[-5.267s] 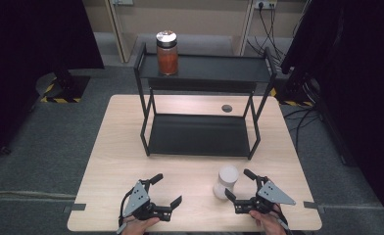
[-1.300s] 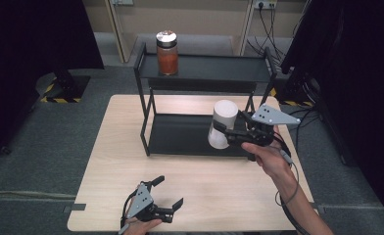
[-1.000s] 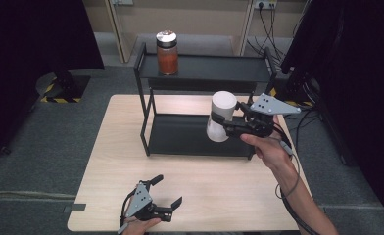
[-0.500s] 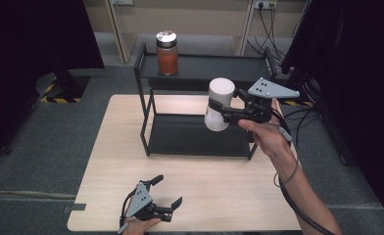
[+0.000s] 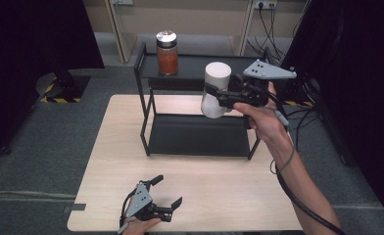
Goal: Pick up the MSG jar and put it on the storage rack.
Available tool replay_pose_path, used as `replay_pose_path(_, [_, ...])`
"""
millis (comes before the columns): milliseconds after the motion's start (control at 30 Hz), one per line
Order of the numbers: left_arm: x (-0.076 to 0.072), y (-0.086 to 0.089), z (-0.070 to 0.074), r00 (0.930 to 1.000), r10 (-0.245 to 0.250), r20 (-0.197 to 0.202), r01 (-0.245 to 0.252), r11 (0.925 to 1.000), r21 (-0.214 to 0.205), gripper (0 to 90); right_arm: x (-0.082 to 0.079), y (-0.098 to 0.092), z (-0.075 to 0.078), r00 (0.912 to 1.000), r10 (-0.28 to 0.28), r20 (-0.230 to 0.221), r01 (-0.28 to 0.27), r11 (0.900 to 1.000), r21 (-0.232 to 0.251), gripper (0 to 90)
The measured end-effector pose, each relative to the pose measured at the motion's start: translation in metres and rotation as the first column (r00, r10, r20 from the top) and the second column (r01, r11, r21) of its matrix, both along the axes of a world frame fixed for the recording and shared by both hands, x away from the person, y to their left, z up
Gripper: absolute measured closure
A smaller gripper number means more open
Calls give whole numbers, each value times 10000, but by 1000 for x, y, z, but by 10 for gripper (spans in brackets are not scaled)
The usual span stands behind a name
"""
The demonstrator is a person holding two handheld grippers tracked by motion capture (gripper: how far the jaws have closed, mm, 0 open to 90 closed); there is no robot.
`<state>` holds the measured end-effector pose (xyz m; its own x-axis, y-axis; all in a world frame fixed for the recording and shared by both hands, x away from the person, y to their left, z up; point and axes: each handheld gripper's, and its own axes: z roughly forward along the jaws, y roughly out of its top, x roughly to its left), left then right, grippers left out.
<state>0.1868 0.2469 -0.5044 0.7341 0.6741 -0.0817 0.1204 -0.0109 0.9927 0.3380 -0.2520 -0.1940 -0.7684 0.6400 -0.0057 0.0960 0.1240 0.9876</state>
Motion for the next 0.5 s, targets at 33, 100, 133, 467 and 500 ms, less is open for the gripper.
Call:
replay_pose_path(33, [0,0,0,10000,2,-2,-2,10000,-7,10,2,1,2,10000,-32,-14,32,10000,9,350])
replay_pose_path(100, [0,0,0,10000,2,-2,-2,10000,-5,10,5,4,5,9999,-99,-28,99,9999,-17,350])
replay_pose_path(133, [0,0,0,10000,3,-2,-3,10000,-10,10,6,5,7,9999,-142,-47,142,9999,-35,350])
replay_pose_path(467, [1,0,-1,10000,64,-44,-65,10000,-52,10,18,15,21,9981,-588,-160,589,9982,55,350])
replay_pose_path(500, [1,0,0,10000,70,-42,-70,10000,-51,10,19,16,22,9978,-640,-163,641,9979,53,350])
